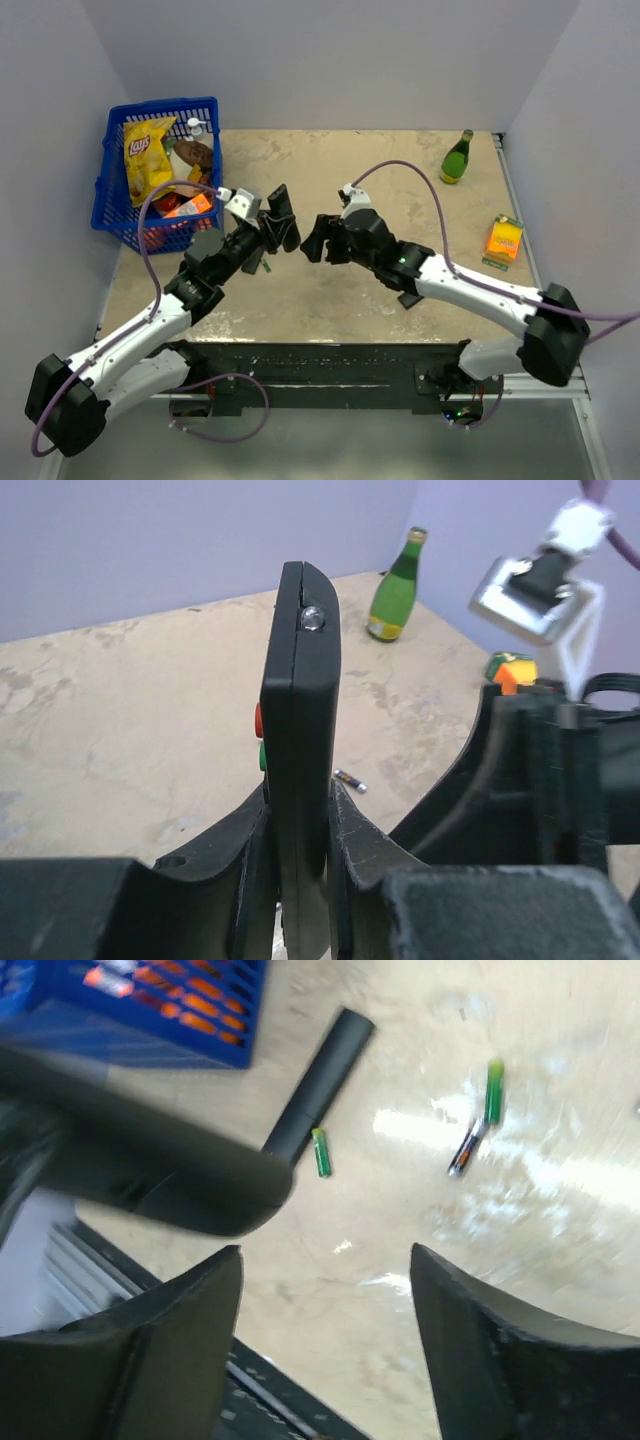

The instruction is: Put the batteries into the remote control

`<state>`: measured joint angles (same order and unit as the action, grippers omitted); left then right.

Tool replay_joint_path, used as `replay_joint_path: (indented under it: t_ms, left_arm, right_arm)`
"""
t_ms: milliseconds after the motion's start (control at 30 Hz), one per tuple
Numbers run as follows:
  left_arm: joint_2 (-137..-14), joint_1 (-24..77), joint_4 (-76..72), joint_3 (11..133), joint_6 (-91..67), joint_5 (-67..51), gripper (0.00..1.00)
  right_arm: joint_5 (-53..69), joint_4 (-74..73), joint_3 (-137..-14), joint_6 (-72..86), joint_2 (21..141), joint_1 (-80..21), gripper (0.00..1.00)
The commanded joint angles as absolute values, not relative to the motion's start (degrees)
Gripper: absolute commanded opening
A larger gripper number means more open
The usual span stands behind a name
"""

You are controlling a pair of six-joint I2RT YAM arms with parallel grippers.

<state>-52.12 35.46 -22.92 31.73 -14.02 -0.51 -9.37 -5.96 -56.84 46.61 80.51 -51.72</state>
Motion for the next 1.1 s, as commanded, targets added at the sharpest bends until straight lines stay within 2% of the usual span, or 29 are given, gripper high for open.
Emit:
replay_joint_path:
  t_ms: [0, 100, 233, 500, 733, 900, 1067]
  left_arm:
    - [-53.87, 33.67, -23.56, 36.38, -17.84, -9.39, 0.00]
    - [-55.97, 31.30, -21.46, 38.75, -19.16, -15.63, 0.00]
    - [-58.79, 28.66, -19.26, 42.09, -19.95, -23.63, 0.00]
    - [-61.78, 27.42, -16.18, 45.08, -20.65, -33.13, 0.00]
    - [-63.19, 27.42, -16.96, 45.53, -23.38, -37.17, 0.00]
    - [-63.54, 27.42, -18.99, 44.65, -24.87, -38.94, 0.00]
    - [-64.16, 27.42, -19.33, 44.56, -25.22, -39.11, 0.00]
  right_arm:
    - [-4.06, 1.50, -53.44, 11.08, 69.19, -53.52, 0.78]
    - [-2.99, 0.18, -51.33, -3.54, 63.56, -56.41, 0.86]
    - [-1.33, 1.49, -47.48, -13.51, 58.37, -57.74, 0.98]
    - [8.26, 5.44, -42.10, -35.67, 54.23, -58.36, 0.98]
    - [12.83, 7.91, -41.39, -39.99, 54.93, -59.15, 0.98]
    - [11.69, 8.27, -42.18, -41.57, 57.56, -60.82, 0.98]
    - [8.53, 7.03, -43.85, -44.29, 60.20, -63.01, 0.94]
